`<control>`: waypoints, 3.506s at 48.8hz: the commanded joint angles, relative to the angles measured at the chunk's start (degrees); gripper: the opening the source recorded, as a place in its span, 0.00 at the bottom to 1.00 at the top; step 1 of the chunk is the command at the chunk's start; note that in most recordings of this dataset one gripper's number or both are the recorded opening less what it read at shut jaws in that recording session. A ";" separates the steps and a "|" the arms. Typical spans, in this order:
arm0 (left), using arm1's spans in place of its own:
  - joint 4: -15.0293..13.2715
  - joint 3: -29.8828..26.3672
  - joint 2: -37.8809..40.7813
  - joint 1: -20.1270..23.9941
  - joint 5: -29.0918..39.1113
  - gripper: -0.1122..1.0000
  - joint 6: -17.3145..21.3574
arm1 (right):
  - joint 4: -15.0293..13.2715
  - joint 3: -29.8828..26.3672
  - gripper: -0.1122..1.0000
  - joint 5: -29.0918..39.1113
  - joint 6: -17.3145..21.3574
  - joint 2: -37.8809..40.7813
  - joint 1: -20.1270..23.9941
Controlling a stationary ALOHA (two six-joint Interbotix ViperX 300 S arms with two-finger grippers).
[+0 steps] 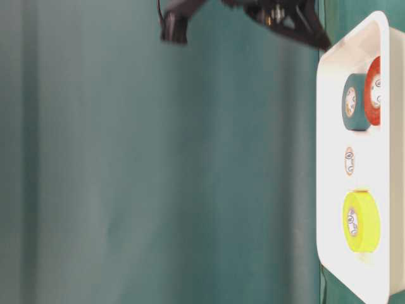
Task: Put the tape into the white case with the right arm.
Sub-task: 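Open the right gripper and withdraw it to the right, then move the right gripper over the blue tape roll and lower it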
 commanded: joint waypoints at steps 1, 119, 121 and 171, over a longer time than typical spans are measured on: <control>0.00 -0.62 0.44 0.09 -0.53 0.10 0.09 | -0.09 2.55 0.69 -0.53 0.18 -4.48 -0.18; 0.00 -0.53 0.44 0.09 -0.53 0.10 0.09 | -0.44 -16.79 0.68 -4.66 -0.44 14.94 37.88; 0.00 -0.53 0.44 0.18 -0.53 0.10 0.09 | -0.44 -19.16 0.68 -4.57 -0.44 16.79 37.97; 0.00 -0.53 0.44 0.09 -0.53 0.10 0.00 | -0.44 -56.87 0.68 2.37 -0.09 42.10 41.04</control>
